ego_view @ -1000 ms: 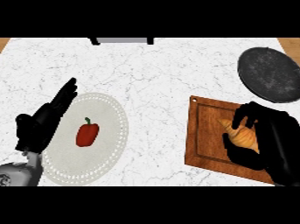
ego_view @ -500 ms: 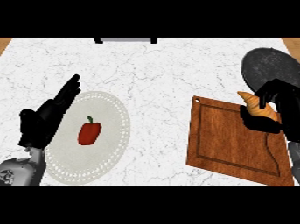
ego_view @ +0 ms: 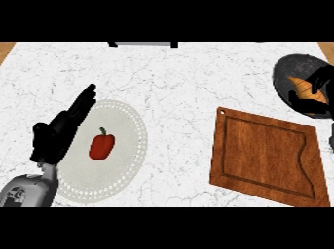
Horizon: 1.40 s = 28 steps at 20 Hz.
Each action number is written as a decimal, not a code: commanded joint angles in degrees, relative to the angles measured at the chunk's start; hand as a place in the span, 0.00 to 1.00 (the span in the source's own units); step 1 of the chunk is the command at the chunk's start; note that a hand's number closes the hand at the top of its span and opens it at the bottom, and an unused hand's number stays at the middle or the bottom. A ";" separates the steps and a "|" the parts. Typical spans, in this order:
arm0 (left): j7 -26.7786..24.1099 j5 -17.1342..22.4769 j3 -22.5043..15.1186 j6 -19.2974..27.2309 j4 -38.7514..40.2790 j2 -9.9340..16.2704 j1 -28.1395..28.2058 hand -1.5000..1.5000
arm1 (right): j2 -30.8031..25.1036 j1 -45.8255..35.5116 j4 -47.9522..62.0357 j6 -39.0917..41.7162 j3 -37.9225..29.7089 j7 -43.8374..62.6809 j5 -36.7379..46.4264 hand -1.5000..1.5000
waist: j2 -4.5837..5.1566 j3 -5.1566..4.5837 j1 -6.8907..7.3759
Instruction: Pick the croissant from the cutting board and place it in the pan
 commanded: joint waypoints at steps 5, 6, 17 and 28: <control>-0.07 -0.39 -0.22 -0.90 -0.98 -0.69 0.40 0.50 | -0.73 -12.98 29.20 -0.57 -9.52 -20.12 -3.14 1.00 | 0.43 0.09 1.33; 2.33 -0.33 0.32 -1.00 -1.81 -0.17 -0.31 0.50 | 1.87 -13.21 32.31 -3.12 -10.01 -22.91 -2.93 1.00 | 0.33 0.08 1.06; -0.76 -0.67 0.87 -1.83 0.86 -0.91 -2.35 0.50 | -3.05 -19.35 51.50 -1.01 -14.76 -20.36 -2.86 1.00 | 1.50 0.09 2.58; 0.67 -0.33 1.06 -2.53 -0.09 -0.78 -3.11 0.50 | -1.38 -22.95 52.70 10.92 -19.88 -26.96 -8.34 0.00 | 1.95 0.52 3.67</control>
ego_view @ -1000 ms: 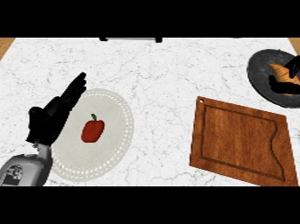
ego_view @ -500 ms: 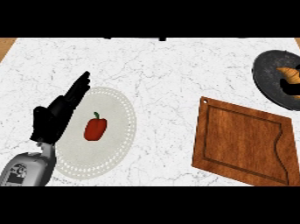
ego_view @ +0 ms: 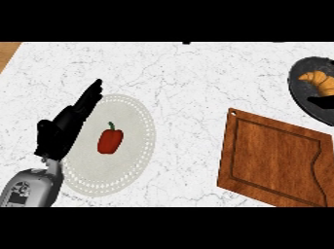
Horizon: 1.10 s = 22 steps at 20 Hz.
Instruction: Pick the croissant from the cutting board and place it in the pan
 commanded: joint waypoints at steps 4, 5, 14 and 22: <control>-1.52 -0.02 0.46 -0.59 -0.44 0.78 1.62 0.50 | -0.89 -0.15 -2.07 4.44 -10.29 -8.42 -10.22 0.00 | 0.13 0.24 -0.13; -0.74 0.26 0.56 -0.10 0.23 -0.02 0.53 0.50 | -0.34 -2.07 -2.10 6.80 -11.70 -7.61 -11.78 0.00 | 0.23 0.22 -0.07; -0.13 1.16 2.14 -1.07 -0.80 1.43 1.33 0.50 | -6.00 6.03 -0.20 25.68 -18.39 -16.97 -18.69 0.00 | -0.21 0.12 -1.35; 0.83 -0.03 1.88 -0.19 -0.34 0.78 1.28 0.50 | -8.51 14.15 -1.57 34.41 -19.78 -30.16 -19.82 0.00 | -0.78 0.06 -2.49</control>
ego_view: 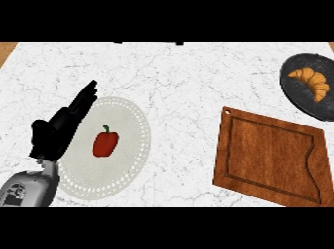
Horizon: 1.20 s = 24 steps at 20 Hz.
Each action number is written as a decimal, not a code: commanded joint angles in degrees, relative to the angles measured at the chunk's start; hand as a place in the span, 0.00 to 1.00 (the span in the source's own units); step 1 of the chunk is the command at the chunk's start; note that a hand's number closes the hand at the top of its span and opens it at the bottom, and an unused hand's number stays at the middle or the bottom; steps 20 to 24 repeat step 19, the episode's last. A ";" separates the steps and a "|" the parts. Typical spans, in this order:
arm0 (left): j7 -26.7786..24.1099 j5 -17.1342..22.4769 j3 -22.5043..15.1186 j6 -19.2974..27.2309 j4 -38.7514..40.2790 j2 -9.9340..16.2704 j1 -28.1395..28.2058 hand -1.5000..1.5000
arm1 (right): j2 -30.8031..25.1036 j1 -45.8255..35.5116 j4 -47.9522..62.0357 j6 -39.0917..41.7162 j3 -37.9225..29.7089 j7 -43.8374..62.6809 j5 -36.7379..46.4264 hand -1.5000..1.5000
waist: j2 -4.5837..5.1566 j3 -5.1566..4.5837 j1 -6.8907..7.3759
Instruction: Pick the croissant from the cutting board and place it in the pan
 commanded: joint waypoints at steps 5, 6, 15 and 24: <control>-0.08 -0.76 -0.74 0.98 -1.46 -1.56 2.38 0.50 | 0.69 8.66 0.55 5.29 -1.64 -11.23 -1.34 0.00 | -0.62 -0.12 -0.68; 0.35 -0.31 0.27 -0.02 -0.05 -0.46 -0.28 0.50 | 0.19 8.47 0.44 6.92 -1.77 -11.58 -1.47 0.00 | -0.46 -0.08 -0.77; -0.53 -0.61 0.58 -0.16 -0.01 -1.13 2.17 0.50 | 2.87 13.75 -1.32 7.71 -1.42 -16.48 -1.35 0.00 | -1.00 -0.25 -1.52; 0.50 -1.63 0.08 -0.09 -0.89 -1.00 1.37 0.50 | 3.90 16.13 -1.00 4.79 -2.25 -18.09 -1.78 0.00 | -0.89 -0.14 -1.29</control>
